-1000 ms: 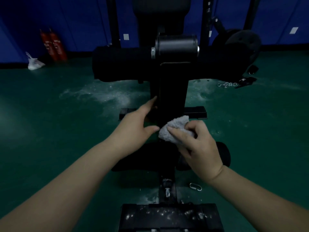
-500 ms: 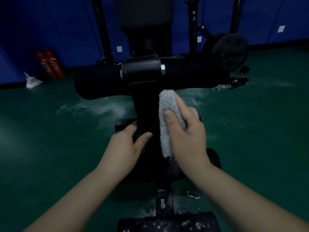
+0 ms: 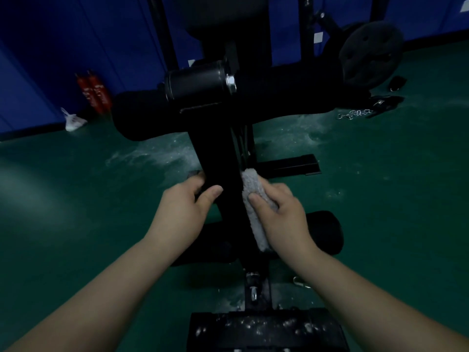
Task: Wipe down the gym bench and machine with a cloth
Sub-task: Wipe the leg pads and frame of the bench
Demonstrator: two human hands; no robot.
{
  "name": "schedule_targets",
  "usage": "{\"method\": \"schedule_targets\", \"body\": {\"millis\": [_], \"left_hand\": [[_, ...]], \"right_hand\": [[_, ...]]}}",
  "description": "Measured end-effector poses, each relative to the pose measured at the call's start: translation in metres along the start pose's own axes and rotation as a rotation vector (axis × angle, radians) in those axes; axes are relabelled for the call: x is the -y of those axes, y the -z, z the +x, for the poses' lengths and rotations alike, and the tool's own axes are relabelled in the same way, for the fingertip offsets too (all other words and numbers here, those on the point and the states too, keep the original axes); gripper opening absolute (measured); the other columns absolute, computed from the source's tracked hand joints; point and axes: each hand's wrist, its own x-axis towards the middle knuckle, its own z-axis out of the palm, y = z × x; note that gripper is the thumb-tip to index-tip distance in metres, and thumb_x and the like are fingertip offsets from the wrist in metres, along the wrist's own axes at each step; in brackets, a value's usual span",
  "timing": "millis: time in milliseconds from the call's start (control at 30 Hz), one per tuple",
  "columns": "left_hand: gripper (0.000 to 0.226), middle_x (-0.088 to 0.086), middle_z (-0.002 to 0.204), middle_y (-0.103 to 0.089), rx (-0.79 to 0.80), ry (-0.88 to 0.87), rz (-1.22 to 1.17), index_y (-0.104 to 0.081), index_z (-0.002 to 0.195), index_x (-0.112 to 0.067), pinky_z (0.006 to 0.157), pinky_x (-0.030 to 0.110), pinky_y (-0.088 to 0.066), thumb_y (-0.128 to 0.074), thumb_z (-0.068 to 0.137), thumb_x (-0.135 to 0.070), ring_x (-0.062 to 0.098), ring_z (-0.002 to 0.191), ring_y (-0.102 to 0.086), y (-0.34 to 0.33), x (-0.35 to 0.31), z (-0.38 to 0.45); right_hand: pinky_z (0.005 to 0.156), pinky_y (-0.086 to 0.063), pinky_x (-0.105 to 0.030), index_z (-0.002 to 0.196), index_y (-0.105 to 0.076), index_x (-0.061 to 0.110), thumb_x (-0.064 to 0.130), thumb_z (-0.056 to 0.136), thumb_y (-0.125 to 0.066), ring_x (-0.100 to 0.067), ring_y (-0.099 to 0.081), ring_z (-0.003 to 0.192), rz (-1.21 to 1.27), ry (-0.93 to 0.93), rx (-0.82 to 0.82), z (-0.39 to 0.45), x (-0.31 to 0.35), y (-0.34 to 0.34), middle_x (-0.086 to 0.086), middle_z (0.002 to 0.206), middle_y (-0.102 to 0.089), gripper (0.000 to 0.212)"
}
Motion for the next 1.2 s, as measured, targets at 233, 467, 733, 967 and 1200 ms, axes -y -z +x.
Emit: {"method": "schedule_targets", "body": {"millis": [233, 467, 733, 967, 1200], "left_hand": [[0.009, -0.016, 0.069, -0.059, 0.001, -0.002, -0.019, -0.062, 0.093, -0.020, 0.055, 0.003, -0.036, -0.058, 0.092, -0.028, -0.013, 0.064, -0.055, -0.005, 0.011, -0.002], [0.042, -0.018, 0.108, -0.059, 0.052, -0.006, -0.113, -0.050, 0.135, -0.027, 0.069, -0.009, -0.030, -0.056, 0.094, -0.025, -0.007, 0.097, -0.051, -0.020, 0.030, -0.014], [0.056, -0.005, 0.136, -0.052, 0.178, -0.047, -0.069, -0.032, 0.143, -0.044, 0.094, 0.010, -0.032, -0.055, 0.094, -0.029, 0.006, 0.125, -0.045, -0.032, 0.062, -0.032], [0.065, -0.003, 0.152, -0.034, 0.237, -0.085, 0.336, -0.033, 0.146, -0.031, 0.113, 0.041, -0.026, -0.061, 0.088, -0.042, 0.021, 0.137, -0.029, -0.056, 0.104, -0.037], [0.079, 0.002, 0.147, -0.041, 0.253, -0.192, 0.559, -0.029, 0.147, -0.033, 0.111, 0.051, -0.021, -0.067, 0.079, -0.047, 0.028, 0.135, -0.036, -0.076, 0.139, -0.044]], "right_hand": [[0.074, -0.035, 0.000, 0.131, -0.055, 0.016, 0.018, 0.090, -0.062, 0.002, -0.046, 0.077, -0.378, -0.152, 0.130, -0.045, -0.062, 0.028, 0.004, 0.090, -0.041, 0.042], [0.074, -0.035, 0.002, 0.137, -0.049, 0.020, 0.024, 0.093, -0.059, -0.001, -0.047, 0.081, -0.436, -0.093, -0.067, -0.025, -0.054, 0.018, 0.006, 0.095, -0.040, 0.045], [0.066, -0.037, -0.007, 0.132, -0.054, 0.016, 0.017, 0.095, -0.055, -0.008, -0.043, 0.073, -0.676, -0.011, 0.137, -0.087, -0.084, -0.001, 0.010, 0.087, -0.036, 0.036], [0.070, -0.040, -0.006, 0.139, -0.046, 0.020, 0.021, 0.094, -0.059, -0.004, -0.045, 0.077, -0.681, 0.047, -0.157, -0.040, -0.071, -0.001, 0.002, 0.100, -0.039, 0.048], [0.061, -0.045, -0.022, 0.135, -0.049, 0.030, 0.016, 0.091, -0.061, -0.013, -0.045, 0.069, -0.883, 0.092, 0.095, -0.112, -0.121, -0.002, 0.003, 0.096, -0.036, 0.048]]}}
